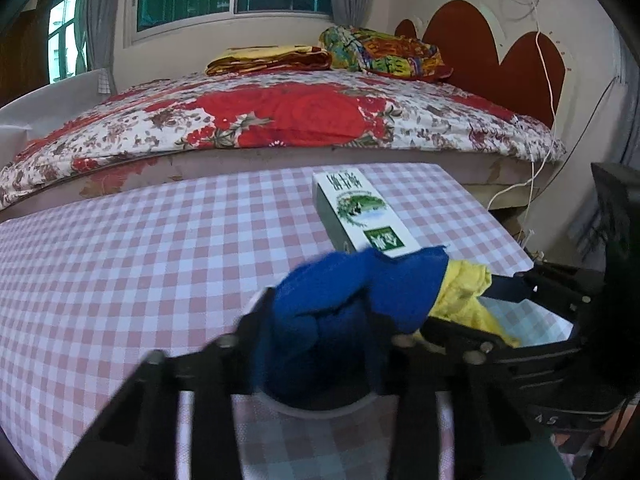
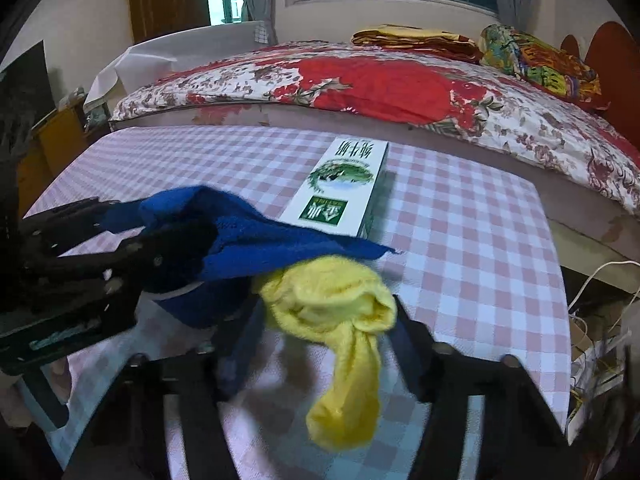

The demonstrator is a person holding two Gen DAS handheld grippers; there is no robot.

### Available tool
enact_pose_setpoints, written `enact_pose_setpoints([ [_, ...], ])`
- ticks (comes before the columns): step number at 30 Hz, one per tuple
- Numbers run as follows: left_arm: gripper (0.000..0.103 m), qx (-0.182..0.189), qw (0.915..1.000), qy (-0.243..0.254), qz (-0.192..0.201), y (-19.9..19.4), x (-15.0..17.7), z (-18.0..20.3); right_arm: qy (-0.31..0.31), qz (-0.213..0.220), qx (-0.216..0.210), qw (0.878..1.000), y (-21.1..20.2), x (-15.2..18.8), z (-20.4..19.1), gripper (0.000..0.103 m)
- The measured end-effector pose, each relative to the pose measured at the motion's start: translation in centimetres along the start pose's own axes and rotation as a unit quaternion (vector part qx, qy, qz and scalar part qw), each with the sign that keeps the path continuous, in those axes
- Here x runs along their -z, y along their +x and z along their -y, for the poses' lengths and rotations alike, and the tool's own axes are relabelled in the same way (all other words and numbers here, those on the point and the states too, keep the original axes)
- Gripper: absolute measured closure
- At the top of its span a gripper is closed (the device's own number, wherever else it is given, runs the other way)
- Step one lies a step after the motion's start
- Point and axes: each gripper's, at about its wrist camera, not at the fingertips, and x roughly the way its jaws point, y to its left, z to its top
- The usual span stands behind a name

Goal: Collect trash
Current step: 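Grasp blue cloth in bowl with left tool while right tool grasps yellow cloth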

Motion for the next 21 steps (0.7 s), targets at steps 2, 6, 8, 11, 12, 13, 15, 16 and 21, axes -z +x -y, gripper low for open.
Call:
enact_pose_setpoints([
  [2,0.084,0.007,1.0,-0.005,0.002,-0.1,0.0,0.0,0.002,-0.003,-0.005,1.0,0.0,0.2,0.1,0.081],
  [6,0.09,0.019,0.9997,-0.014,0.011,-0.9,-0.3,0.0,0.007,-0.006,-0.01,1.0,-0.2,0.8,0.6,0.082],
  [8,0.09,0.02,0.9994,-0.016,0.025,-1.7,-0.6,0.0,0.007,0.0,-0.005,1.0,-0.9,1.0,0.7,0.083],
  [11,0.09,0.025,0.9987,-0.021,0.038,-2.7,-0.8,0.0,0.008,0.01,0.0,1.0,-1.9,1.3,1.0,0.083],
  [12,0.09,0.026,0.9985,-0.022,0.043,-2.9,-0.9,-0.1,0.01,0.014,0.006,1.0,-2.5,1.4,1.2,0.083],
  [13,0.09,0.026,0.9983,-0.023,0.046,-3.2,-0.9,0.0,0.012,0.017,0.008,1.0,-2.8,1.5,1.4,0.083],
  [15,0.09,0.026,0.9979,-0.024,0.055,-3.8,-0.9,0.1,0.018,0.021,0.015,1.0,-3.5,1.7,1.9,0.083],
  [16,0.09,0.025,0.9977,-0.022,0.059,-4.2,-0.9,0.2,0.02,0.025,0.019,0.999,-4.0,1.8,2.2,0.083],
  [21,0.09,0.021,0.9964,-0.02,0.08,-5.8,-0.8,0.4,0.033,0.035,0.032,0.998,-6.1,2.3,3.2,0.083],
])
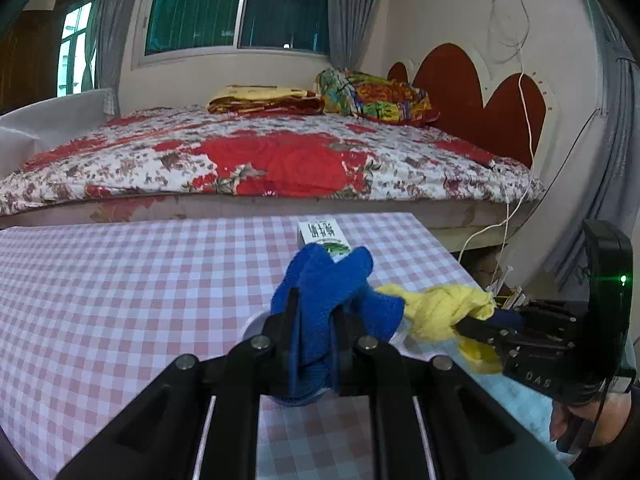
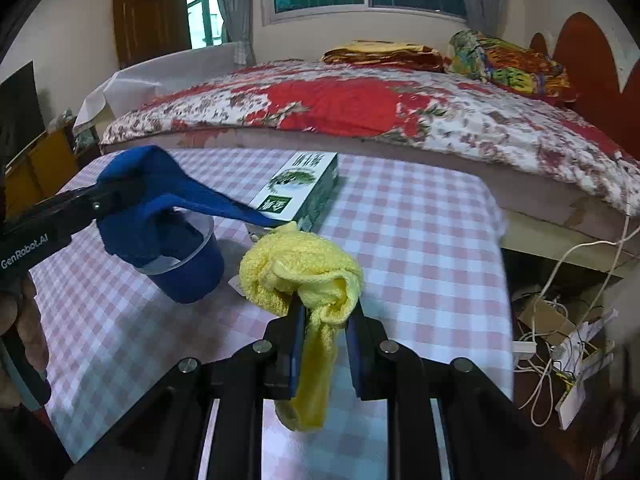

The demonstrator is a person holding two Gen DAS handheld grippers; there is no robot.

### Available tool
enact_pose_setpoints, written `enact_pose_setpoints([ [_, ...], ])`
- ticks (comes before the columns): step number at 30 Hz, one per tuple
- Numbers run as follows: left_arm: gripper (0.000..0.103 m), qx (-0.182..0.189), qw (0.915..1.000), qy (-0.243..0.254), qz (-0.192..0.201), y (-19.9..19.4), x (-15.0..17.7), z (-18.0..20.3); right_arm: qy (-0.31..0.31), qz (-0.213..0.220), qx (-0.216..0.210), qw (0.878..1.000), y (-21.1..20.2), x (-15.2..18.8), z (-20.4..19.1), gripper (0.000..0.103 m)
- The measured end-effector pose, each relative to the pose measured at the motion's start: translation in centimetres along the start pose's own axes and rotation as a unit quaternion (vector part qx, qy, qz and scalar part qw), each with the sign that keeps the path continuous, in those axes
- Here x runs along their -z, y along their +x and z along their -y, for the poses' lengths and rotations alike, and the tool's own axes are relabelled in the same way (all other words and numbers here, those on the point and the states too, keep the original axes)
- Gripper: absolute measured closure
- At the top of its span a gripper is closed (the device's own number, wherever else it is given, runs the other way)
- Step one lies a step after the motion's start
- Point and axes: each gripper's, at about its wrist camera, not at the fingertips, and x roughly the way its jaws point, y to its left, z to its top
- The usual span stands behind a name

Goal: Collect trash
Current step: 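Grasp blue cloth in bowl with left tool while right tool grasps yellow cloth, then carry blue cloth with left tool while right tool carries yellow cloth over the bin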

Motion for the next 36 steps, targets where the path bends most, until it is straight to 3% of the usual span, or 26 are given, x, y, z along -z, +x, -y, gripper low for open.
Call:
enact_pose_setpoints([
  [14,0.09,0.014,0.9997,0.013,0.015,-5.3,0.7,3.9,0.013,0.037,0.02,0.999,-8.6,1.7,1.0,0.083],
  [26,0.09,0.042,0.9987,0.028,0.003,-8.4,3.4,9.8,0.036,0.064,0.034,0.997,-16.5,6.2,2.0,0.083],
  [36,0.09,0.088,0.9946,0.052,-0.017,-9.6,5.6,16.3,0.068,0.075,0.056,0.993,-22.4,10.9,4.5,0.083],
])
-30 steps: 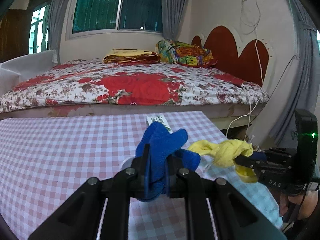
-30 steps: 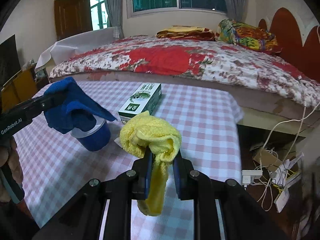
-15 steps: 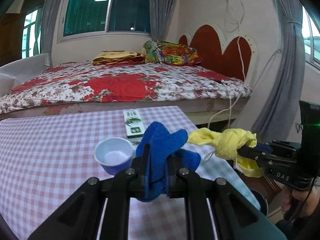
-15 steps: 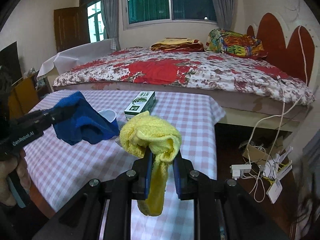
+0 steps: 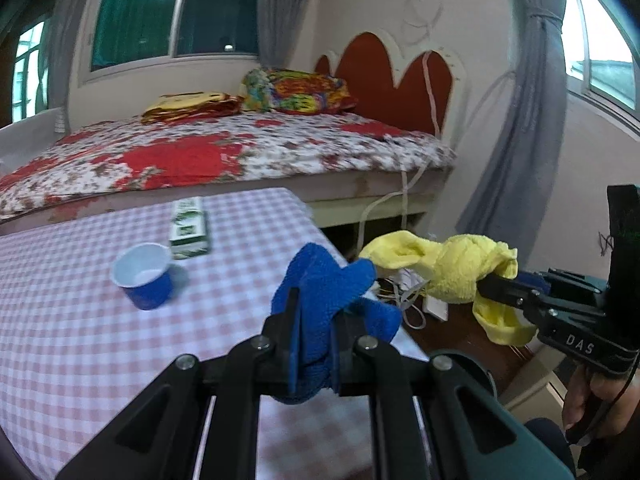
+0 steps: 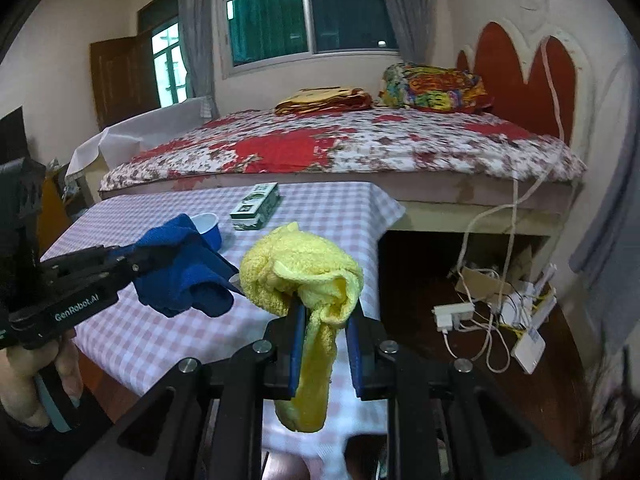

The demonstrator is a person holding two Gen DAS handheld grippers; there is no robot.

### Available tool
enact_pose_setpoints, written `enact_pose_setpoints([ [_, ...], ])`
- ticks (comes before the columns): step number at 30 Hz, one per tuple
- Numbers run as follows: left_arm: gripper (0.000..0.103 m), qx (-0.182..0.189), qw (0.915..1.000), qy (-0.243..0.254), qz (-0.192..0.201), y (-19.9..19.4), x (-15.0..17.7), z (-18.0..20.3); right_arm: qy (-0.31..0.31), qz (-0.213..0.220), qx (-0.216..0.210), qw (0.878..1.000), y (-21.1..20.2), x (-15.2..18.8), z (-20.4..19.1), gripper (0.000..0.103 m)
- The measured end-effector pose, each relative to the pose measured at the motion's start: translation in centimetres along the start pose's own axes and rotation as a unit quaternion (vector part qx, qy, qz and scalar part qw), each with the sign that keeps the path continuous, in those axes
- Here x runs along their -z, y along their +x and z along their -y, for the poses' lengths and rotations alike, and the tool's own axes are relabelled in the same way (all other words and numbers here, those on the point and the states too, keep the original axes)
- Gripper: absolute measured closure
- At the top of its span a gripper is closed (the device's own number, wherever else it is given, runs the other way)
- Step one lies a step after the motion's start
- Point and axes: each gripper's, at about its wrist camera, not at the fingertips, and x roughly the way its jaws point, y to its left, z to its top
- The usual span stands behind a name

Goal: Collect trash
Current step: 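Carry blue cloth with left tool while right tool carries yellow cloth over the bin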

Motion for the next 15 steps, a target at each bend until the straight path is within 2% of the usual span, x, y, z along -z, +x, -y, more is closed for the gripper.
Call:
enact_pose_setpoints([
  [15,0.09,0.082,0.9944,0.055,-0.038,3.0,1.5,9.7,0.058,-0.023,0.08,0.995,-5.8,6.4,8.0,0.083],
])
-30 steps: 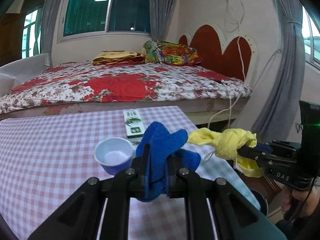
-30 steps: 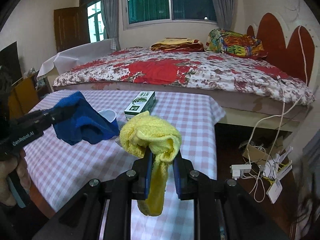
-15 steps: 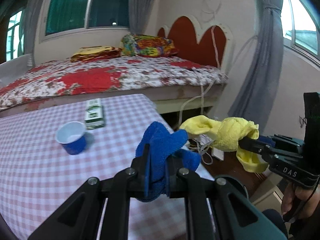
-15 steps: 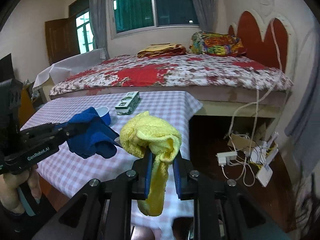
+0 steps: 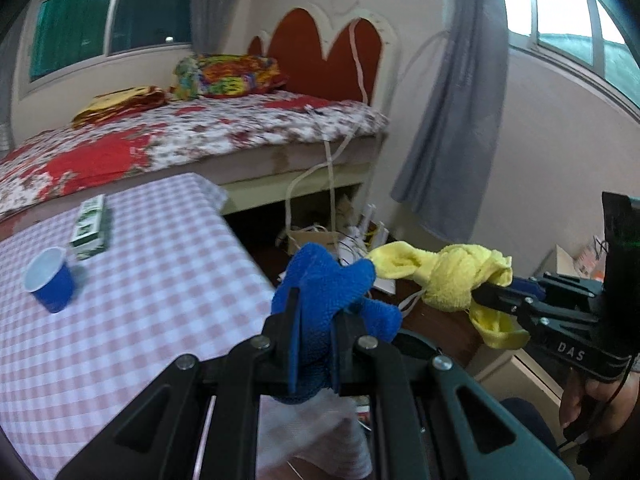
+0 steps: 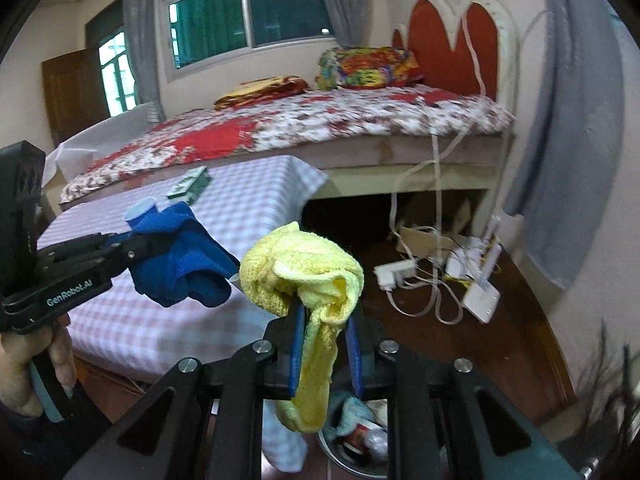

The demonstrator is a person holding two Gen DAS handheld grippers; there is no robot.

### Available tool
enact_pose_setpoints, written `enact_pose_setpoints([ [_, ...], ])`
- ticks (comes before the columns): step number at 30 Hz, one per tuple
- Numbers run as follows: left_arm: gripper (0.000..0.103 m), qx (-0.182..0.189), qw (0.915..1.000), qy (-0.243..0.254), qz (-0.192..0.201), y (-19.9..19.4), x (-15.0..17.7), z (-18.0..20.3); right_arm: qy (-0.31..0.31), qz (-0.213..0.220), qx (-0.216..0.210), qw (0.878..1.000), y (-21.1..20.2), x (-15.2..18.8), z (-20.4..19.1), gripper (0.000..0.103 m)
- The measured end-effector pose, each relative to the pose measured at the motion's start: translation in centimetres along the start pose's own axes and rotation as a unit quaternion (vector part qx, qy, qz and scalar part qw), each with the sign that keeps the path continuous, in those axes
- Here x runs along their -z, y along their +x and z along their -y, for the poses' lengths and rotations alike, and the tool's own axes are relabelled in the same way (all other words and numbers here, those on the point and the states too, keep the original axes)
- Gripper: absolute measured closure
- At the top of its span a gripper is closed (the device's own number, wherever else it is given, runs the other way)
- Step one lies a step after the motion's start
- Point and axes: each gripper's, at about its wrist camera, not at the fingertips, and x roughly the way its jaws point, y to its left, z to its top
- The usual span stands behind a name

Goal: Collect trash
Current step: 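Carry blue cloth with left tool while right tool carries yellow cloth over the bin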

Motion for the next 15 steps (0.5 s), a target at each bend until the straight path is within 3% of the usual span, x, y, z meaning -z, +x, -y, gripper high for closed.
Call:
enact_pose_setpoints([
  [15,0.09,0.053,0.9966,0.045,-0.045,3.2,2.1,6.8,0.042,-0.04,0.048,0.997,-1.4,5.0,6.0,0.083],
])
